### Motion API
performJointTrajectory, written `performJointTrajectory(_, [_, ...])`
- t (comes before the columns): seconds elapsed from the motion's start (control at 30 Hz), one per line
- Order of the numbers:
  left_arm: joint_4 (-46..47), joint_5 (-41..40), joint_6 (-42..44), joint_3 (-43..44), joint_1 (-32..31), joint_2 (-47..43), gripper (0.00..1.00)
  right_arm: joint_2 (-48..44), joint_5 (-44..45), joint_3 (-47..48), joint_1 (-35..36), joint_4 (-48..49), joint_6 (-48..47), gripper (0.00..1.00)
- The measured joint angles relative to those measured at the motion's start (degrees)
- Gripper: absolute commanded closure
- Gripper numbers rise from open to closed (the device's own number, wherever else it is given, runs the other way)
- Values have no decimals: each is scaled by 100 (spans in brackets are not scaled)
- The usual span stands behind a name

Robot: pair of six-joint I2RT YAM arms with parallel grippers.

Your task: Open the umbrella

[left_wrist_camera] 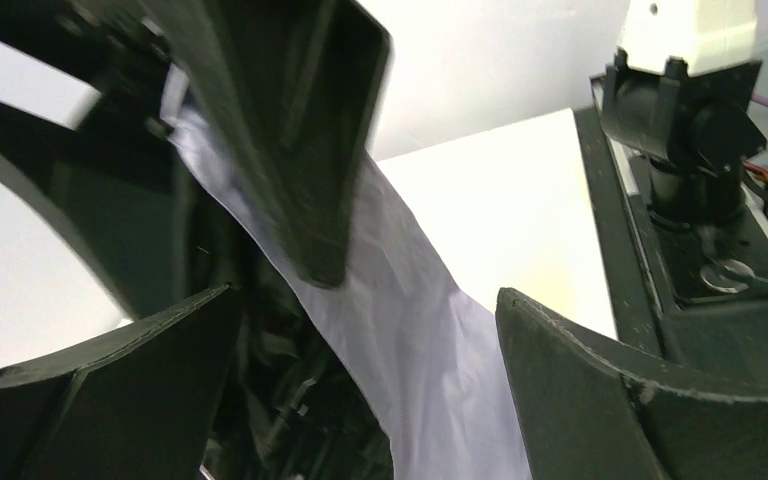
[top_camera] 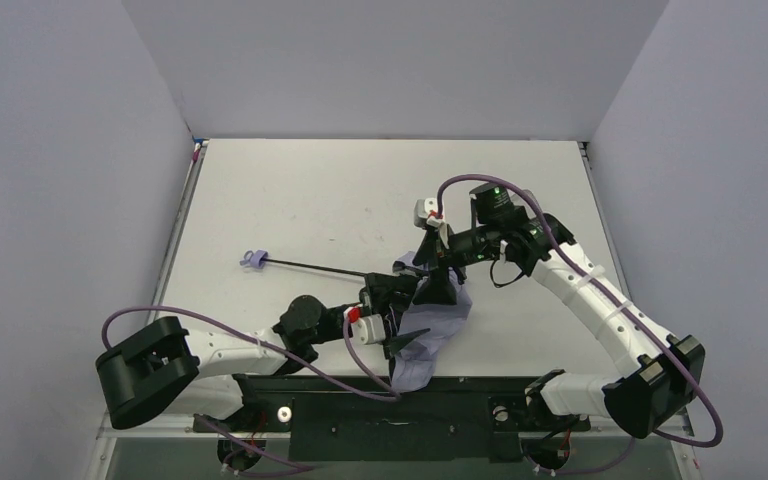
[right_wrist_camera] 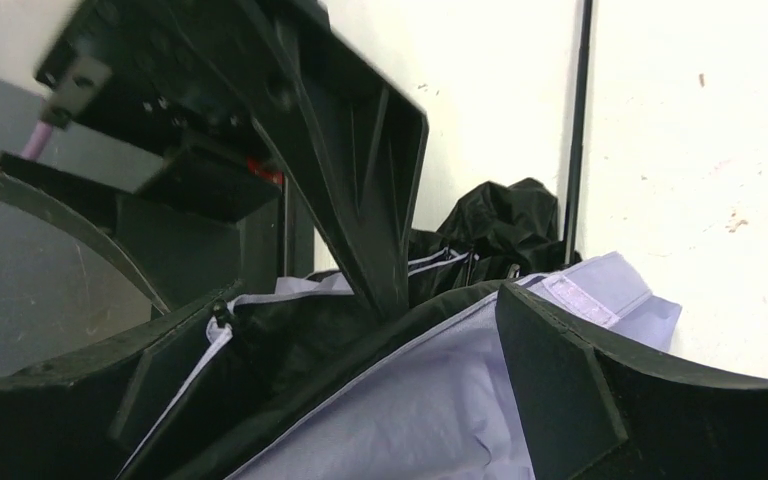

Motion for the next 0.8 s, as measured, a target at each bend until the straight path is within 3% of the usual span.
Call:
performJointTrajectory(0.2, [507,-164,573,-4,-133,-107,3,-57,37,-140,31,-435,-437,12])
performJointTrajectory(0.37, [1115,-195,879,0,-149,369,1,-68,52,-146,192,-551,-549,12])
performJointTrajectory(0.6, [1659,-37,863,352,-160,1338,56,-101,87,-267,415,-501,-407,12])
performJointTrajectory(0.63, [1744,26,874,407,-162,1467,76,-114,111,-299,424,-483,-350,12])
performJointTrajectory(0.7, [1878,68,852,415,-188,1659,99,-153,162,-317,426,-411,-269,12])
performJointTrajectory(0.8, [1958,273,901,404,-234,1812,100,-208,245,-326,404,-260,-234,12])
